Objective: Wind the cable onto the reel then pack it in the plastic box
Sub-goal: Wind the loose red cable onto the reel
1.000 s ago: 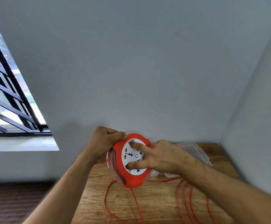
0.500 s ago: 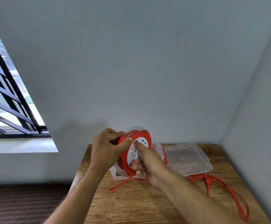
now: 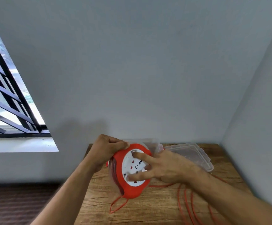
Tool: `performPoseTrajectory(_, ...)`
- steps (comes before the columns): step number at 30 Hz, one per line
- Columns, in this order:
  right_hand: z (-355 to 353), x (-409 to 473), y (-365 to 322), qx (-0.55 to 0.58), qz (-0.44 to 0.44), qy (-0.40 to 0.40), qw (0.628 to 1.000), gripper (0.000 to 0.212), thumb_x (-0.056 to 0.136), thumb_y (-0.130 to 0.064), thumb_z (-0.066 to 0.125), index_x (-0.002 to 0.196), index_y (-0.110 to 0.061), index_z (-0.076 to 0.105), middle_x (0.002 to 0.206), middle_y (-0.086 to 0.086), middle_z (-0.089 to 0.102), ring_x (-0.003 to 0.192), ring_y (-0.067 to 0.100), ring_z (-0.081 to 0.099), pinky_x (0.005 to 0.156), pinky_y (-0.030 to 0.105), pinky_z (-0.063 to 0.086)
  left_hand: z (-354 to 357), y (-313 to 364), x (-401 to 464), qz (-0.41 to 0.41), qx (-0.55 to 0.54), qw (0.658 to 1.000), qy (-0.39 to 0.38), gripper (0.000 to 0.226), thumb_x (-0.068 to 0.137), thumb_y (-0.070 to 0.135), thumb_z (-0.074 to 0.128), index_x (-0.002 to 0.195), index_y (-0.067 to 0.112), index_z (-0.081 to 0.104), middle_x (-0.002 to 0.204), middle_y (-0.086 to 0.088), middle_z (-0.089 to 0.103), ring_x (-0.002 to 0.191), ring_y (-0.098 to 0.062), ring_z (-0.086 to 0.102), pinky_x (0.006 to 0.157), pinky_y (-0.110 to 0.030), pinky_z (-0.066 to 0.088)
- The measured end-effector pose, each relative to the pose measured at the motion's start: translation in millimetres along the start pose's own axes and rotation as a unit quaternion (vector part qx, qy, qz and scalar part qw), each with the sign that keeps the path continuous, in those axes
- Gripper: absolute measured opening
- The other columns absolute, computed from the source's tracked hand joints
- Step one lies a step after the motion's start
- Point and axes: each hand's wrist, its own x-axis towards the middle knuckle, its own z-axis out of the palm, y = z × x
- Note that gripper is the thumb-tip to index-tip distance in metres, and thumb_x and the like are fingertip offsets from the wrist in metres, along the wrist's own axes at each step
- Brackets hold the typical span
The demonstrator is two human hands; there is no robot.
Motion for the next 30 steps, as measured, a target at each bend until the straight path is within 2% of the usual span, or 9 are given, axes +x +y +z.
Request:
performPoseTrajectory(8,9,15,-18,0.012,0.064,0.002,0.998,0.063,0.086,-0.026,0.074,0.136,-0.04,0.039,0.118,0.026,0.061,0.047,0.029,0.06,0.037,0.032,0.051,9,-8,3,0.019,0.02,0.999,0.032,0.008,0.081,0.023,0.082,0.073,0.021,0.084,0.076,-0.003,0.082,0.071,-0.023,0.08,0.074,-0.042,0.065)
performPoseTrajectory(13,5,29,-31,0.092,0.336,0.099,0.932,0.064,0.079,-0.049,0.058,0.14,-0.044,0.04,0.094,-0.002,0.074,0.071,0.021,0.068,0.052,0.026,0.044,14,-9,1,0.082,-0.001,0.988,0.128,0.005,0.073,0.031,0.087,0.071,0.028,0.084,0.071,0.009,0.075,0.069,-0.012,0.074,0.065,-0.034,0.06)
performPoseTrajectory(15,-5,39,-38,0.231,0.473,0.092,0.845,0.067,0.081,-0.053,0.063,0.144,-0.046,0.039,0.103,-0.007,0.073,0.09,0.016,0.062,0.062,0.022,0.044,18,-10,0,0.108,-0.02,0.981,0.159,0.005,0.074,0.026,0.088,0.074,0.027,0.083,0.067,0.01,0.07,0.063,-0.003,0.069,0.06,-0.023,0.052)
performPoseTrajectory(19,-2,57,-49,0.505,0.592,0.177,0.603,0.061,0.085,-0.045,0.073,0.139,-0.039,0.045,0.113,-0.005,0.07,0.089,0.009,0.067,0.05,0.008,0.046,27,-16,-8,0.185,0.015,0.96,0.209,0.017,0.074,0.026,0.087,0.089,0.02,0.084,0.073,0.006,0.065,0.067,0.0,0.066,0.059,-0.014,0.052)
performPoseTrajectory(22,-5,68,-47,0.684,0.619,0.195,0.334,0.037,0.094,-0.044,0.064,0.122,-0.02,0.056,0.083,0.009,0.07,0.048,0.01,0.054,0.034,0.018,0.037,34,-24,-18,0.29,0.097,0.922,0.237,0.032,0.073,0.028,0.087,0.1,0.01,0.083,0.075,0.007,0.064,0.073,-0.007,0.066,0.061,-0.009,0.052)
performPoseTrajectory(24,-17,67,-45,0.733,0.608,0.179,0.245,0.027,0.099,-0.04,0.056,0.105,-0.014,0.061,0.062,0.006,0.062,0.035,0.008,0.045,0.033,0.019,0.034,37,-28,-23,0.341,0.141,0.892,0.259,0.038,0.074,0.031,0.084,0.103,0.007,0.081,0.079,0.001,0.065,0.075,-0.01,0.065,0.062,-0.007,0.051)
performPoseTrajectory(26,-29,60,-42,0.748,0.582,0.175,0.268,0.02,0.101,-0.041,0.056,0.103,-0.021,0.058,0.062,0.005,0.07,0.035,0.012,0.05,0.035,0.021,0.038,34,-28,-22,0.305,0.098,0.905,0.279,0.036,0.074,0.031,0.084,0.101,0.006,0.082,0.078,0.003,0.065,0.074,-0.009,0.065,0.062,-0.007,0.051)
performPoseTrajectory(27,-33,56,-41,0.733,0.575,0.166,0.323,0.02,0.101,-0.042,0.057,0.107,-0.023,0.055,0.067,0.004,0.074,0.037,0.014,0.053,0.037,0.022,0.041,31,-26,-19,0.262,0.056,0.922,0.28,0.031,0.074,0.029,0.085,0.097,0.009,0.083,0.079,0.005,0.065,0.073,-0.007,0.067,0.063,-0.009,0.052)
performPoseTrajectory(30,-25,35,-35,0.462,0.561,0.145,0.672,0.029,0.097,-0.038,0.063,0.123,-0.031,0.052,0.079,-0.003,0.075,0.051,0.007,0.064,0.052,0.025,0.051,21,-22,-11,0.147,-0.019,0.953,0.265,0.012,0.077,0.025,0.086,0.078,0.033,0.077,0.084,0.003,0.071,0.076,-0.01,0.071,0.062,-0.018,0.054)
